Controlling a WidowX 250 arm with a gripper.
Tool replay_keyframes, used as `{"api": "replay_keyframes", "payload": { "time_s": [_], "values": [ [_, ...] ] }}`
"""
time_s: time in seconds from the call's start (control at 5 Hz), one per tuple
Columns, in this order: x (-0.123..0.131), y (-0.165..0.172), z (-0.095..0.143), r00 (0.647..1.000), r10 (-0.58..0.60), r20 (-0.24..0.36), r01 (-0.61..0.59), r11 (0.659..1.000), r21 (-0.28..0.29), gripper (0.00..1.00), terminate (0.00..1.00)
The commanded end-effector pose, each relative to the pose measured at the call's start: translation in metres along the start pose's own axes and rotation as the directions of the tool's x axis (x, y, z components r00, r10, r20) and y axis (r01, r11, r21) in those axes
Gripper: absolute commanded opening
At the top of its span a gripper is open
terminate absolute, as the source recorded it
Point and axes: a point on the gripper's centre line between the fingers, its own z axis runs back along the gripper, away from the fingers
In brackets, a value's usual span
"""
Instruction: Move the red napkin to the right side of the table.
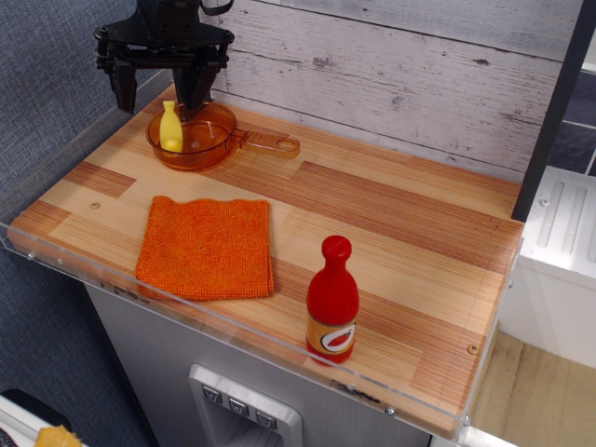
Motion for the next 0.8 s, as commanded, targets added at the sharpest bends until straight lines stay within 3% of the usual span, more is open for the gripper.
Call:
{"api": "replay_keyframes", "payload": {
  "time_s": [0.0, 0.2, 0.4, 0.6],
  "values": [
    [0.000, 0.000, 0.000, 1.000, 0.000, 0.000, 0.000, 1.000, 0.000, 1.00, 0.00],
    [-0.013, 0.004, 0.006, 0.999, -0.031, -0.015, 0.030, 0.999, -0.033, 1.00, 0.00],
    [-0.035, 0.010, 0.007, 0.986, -0.137, -0.097, 0.122, 0.981, -0.149, 1.00, 0.00],
    [-0.064, 0.019, 0.004, 0.970, -0.211, -0.117, 0.190, 0.967, -0.172, 1.00, 0.00]
  ]
}}
